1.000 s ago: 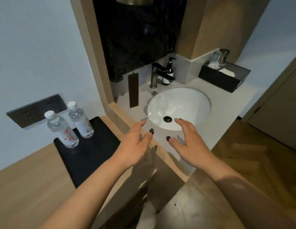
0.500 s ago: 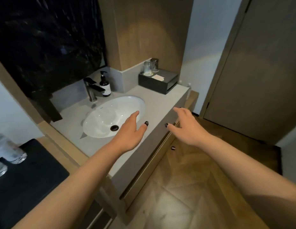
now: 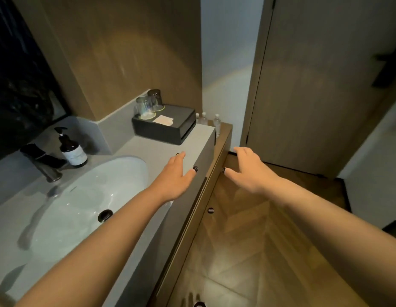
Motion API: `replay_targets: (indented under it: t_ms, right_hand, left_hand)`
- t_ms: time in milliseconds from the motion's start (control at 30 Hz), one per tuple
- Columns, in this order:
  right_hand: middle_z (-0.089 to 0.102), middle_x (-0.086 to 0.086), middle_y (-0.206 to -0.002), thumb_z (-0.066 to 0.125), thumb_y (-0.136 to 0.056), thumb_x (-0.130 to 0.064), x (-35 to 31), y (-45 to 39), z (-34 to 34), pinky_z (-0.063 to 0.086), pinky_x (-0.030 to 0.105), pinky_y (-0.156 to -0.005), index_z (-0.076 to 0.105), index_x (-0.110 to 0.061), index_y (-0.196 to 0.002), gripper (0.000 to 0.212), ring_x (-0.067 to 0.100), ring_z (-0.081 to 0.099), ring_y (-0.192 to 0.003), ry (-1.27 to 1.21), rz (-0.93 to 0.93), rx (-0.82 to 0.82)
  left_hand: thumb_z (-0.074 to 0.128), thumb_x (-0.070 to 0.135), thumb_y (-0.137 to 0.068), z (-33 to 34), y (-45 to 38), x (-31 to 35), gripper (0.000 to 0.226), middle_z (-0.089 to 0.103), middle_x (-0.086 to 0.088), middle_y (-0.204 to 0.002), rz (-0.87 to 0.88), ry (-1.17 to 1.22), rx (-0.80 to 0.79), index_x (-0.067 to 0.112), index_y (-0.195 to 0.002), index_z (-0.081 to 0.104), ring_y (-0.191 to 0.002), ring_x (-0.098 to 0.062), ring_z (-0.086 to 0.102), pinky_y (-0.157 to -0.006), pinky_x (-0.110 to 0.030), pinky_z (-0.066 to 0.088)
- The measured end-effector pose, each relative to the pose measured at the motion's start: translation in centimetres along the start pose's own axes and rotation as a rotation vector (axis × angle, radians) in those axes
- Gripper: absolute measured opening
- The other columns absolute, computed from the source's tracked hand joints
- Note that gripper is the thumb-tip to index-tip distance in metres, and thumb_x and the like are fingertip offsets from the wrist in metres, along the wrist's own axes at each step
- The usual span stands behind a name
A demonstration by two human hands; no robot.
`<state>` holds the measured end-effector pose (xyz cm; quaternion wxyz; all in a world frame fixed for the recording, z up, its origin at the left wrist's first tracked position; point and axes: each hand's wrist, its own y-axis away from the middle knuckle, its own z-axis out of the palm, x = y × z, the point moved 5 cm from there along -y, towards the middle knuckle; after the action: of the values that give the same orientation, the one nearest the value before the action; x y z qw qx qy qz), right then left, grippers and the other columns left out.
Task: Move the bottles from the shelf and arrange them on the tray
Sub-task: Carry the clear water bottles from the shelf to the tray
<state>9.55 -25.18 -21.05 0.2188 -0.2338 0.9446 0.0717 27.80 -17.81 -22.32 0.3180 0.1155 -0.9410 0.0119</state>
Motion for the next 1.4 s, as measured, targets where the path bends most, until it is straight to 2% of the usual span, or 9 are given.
replay_targets:
  t_ms: [167,300,467,567,833,1033,1233,1333,1400]
  right_hand:
    - [0.021,0.008,-0.158,0.048,-0.094,-0.048,3.2,-8.9,-0.9,0.029,0.043,-0.113,0.023,-0.014,-0.149,0.070,0.028,0.023,-0.144,0.000,0.119,-0.030]
    - [0.021,0.007,-0.158,0.051,-0.093,-0.047,5.7,-14.3,-2.6,0.031,0.041,-0.111,0.024,-0.015,-0.149,0.069,0.027,0.026,-0.142,-0.038,0.186,0.020]
    - [0.020,0.006,-0.158,0.055,-0.092,-0.045,9.3,-19.9,-4.4,0.032,0.041,-0.111,0.018,-0.016,-0.151,0.075,0.028,0.027,-0.142,-0.101,0.241,0.052]
    - [0.018,0.006,-0.159,0.054,-0.093,-0.044,12.0,-23.2,-5.3,0.030,0.039,-0.112,0.017,-0.016,-0.152,0.075,0.027,0.026,-0.143,-0.115,0.233,0.044]
    - [0.017,0.009,-0.159,0.052,-0.093,-0.044,22.6,-36.3,-9.9,0.026,0.036,-0.113,0.015,-0.012,-0.152,0.076,0.027,0.025,-0.143,-0.160,0.199,0.007]
    - [0.014,0.008,-0.159,0.051,-0.094,-0.044,27.2,-46.5,-12.3,0.023,0.034,-0.114,0.011,-0.013,-0.152,0.077,0.025,0.022,-0.144,-0.140,0.112,-0.145]
    - [0.020,0.009,-0.156,0.052,-0.094,-0.043,28.1,-55.7,-11.8,0.026,0.035,-0.114,0.015,-0.012,-0.151,0.075,0.026,0.026,-0.142,-0.107,0.021,-0.252]
    - [0.019,0.009,-0.157,0.053,-0.093,-0.042,28.4,-60.7,-10.7,0.026,0.037,-0.116,0.016,-0.011,-0.151,0.076,0.025,0.024,-0.143,-0.083,-0.006,-0.287]
    - [0.019,0.008,-0.157,0.056,-0.092,-0.040,28.2,-63.9,-10.0,0.029,0.039,-0.115,0.017,-0.012,-0.151,0.076,0.025,0.026,-0.142,-0.072,-0.003,-0.297]
  left_hand:
    - [0.041,0.037,-0.100,0.0,-10.4,0.5,0.063,0.017,-0.001,-0.161,0.053,0.004,-0.053,0.019,-0.153,0.014,-0.147,-0.020,0.018,-0.116,-0.037,0.020]
    - [0.041,0.039,-0.099,0.9,-17.3,1.3,0.063,0.016,-0.002,-0.161,0.099,-0.010,-0.104,0.018,-0.153,0.015,-0.147,-0.019,0.017,-0.117,-0.038,0.020]
    - [0.040,0.038,-0.100,2.7,-24.2,2.6,0.062,0.004,-0.001,-0.163,0.100,-0.005,-0.148,0.020,-0.153,0.013,-0.149,-0.018,0.001,-0.119,-0.040,0.012]
    - [0.040,0.038,-0.100,4.1,-28.6,3.5,0.062,0.002,-0.001,-0.163,0.102,0.004,-0.162,0.020,-0.153,0.013,-0.149,-0.017,0.000,-0.118,-0.038,0.010]
    - [0.045,0.033,-0.099,9.5,-43.0,7.9,0.064,-0.013,-0.004,-0.161,-0.057,0.090,-0.041,0.021,-0.153,0.013,-0.146,-0.021,-0.020,-0.118,-0.043,0.001]
    - [0.044,0.038,-0.098,11.8,-53.5,11.2,0.067,-0.011,-0.003,-0.162,-0.174,0.153,-0.028,0.021,-0.154,0.011,-0.147,-0.023,-0.015,-0.118,-0.044,0.002]
    - [0.046,0.036,-0.097,12.6,-61.4,9.9,0.067,-0.005,-0.003,-0.162,-0.223,0.156,-0.021,0.020,-0.154,0.013,-0.149,-0.022,-0.007,-0.120,-0.042,0.004]
    - [0.049,0.032,-0.097,12.3,-65.0,8.3,0.066,0.002,-0.001,-0.162,-0.277,0.156,0.011,0.018,-0.153,0.017,-0.149,-0.023,0.005,-0.120,-0.041,0.011]
    - [0.052,0.025,-0.095,12.0,-67.6,7.1,0.060,0.017,-0.006,-0.159,-0.285,0.179,0.043,0.015,-0.149,0.029,-0.145,-0.027,0.021,-0.116,-0.038,0.021]
